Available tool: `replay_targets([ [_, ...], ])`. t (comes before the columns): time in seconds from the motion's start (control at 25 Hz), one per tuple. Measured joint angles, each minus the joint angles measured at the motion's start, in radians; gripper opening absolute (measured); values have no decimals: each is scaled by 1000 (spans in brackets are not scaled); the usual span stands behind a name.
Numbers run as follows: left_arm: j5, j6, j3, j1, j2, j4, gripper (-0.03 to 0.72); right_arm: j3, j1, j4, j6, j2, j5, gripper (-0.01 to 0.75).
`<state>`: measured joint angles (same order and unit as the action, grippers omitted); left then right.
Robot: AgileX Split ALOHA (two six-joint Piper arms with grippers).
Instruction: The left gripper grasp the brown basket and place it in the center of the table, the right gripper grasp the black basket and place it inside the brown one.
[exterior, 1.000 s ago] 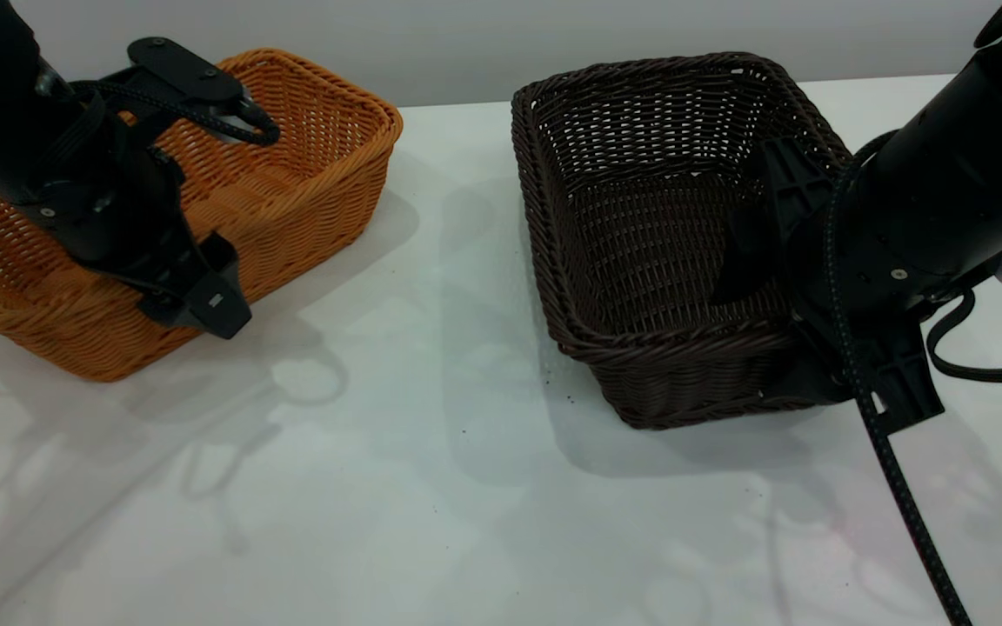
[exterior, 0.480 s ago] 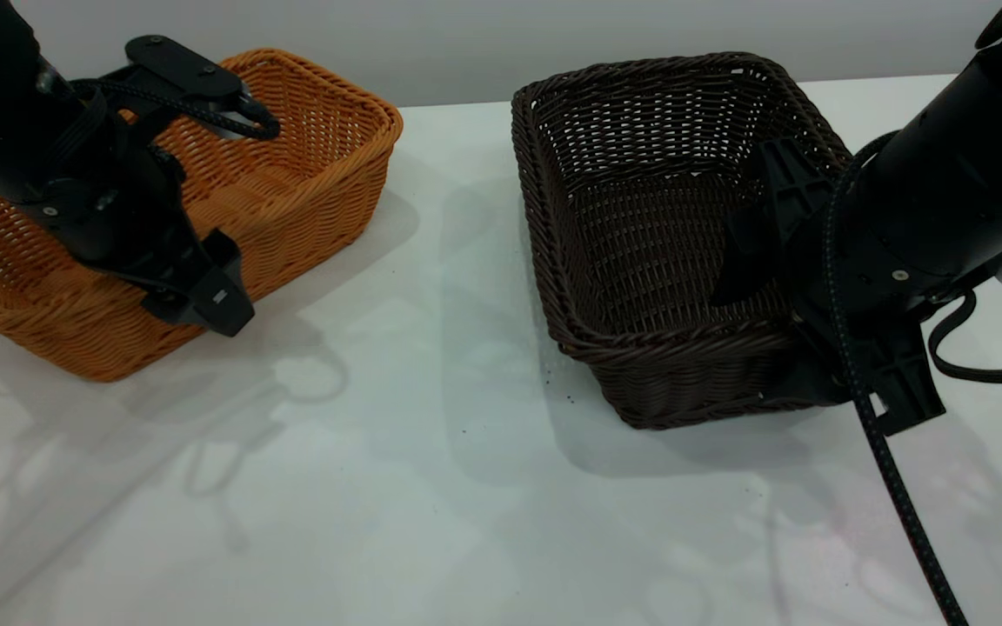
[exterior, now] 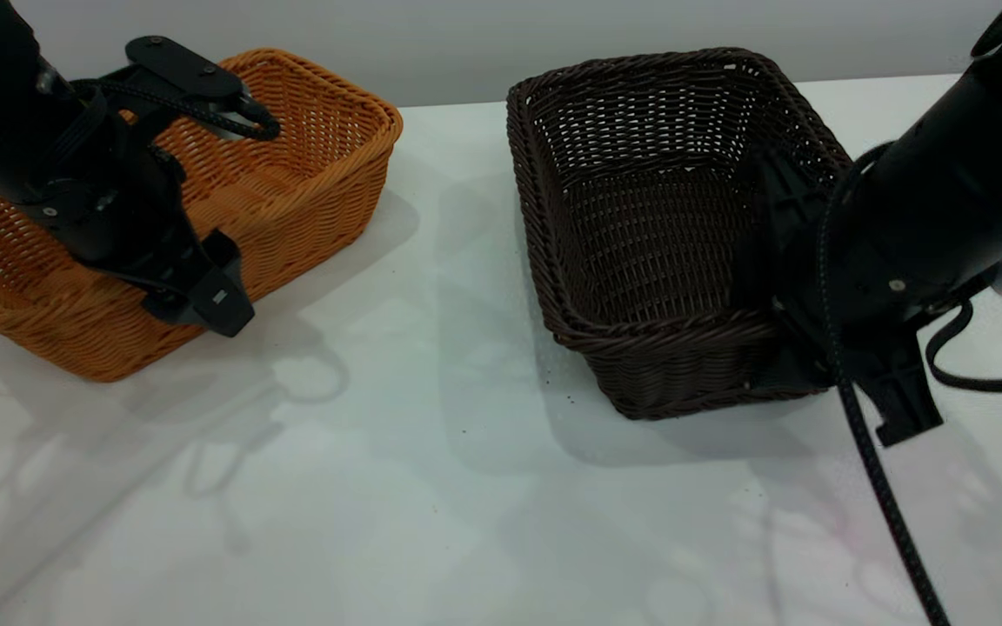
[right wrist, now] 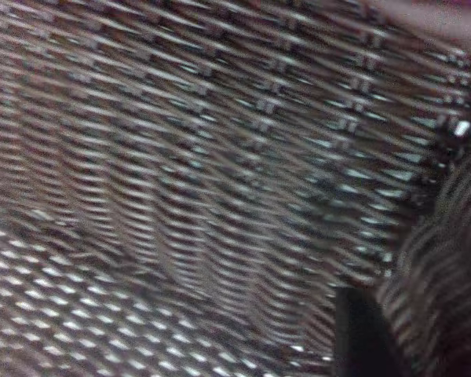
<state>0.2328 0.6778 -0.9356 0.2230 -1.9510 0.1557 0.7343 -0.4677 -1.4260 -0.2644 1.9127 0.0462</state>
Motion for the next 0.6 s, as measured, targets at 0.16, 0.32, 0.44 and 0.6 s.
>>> replay_targets([
  [0.16, 7, 0, 0, 0, 0, 0, 546, 2, 2, -12, -8, 46, 45, 217],
  [0.32, 10, 0, 0, 0, 0, 0, 546, 3, 2, -10, -4, 64, 104, 152],
  [0.44, 12, 0, 0, 0, 0, 0, 546, 3, 1, -5, 3, 64, 118, 124],
  [0.6, 14, 0, 0, 0, 0, -1, 546, 3, 1, -5, 4, 65, 127, 124],
])
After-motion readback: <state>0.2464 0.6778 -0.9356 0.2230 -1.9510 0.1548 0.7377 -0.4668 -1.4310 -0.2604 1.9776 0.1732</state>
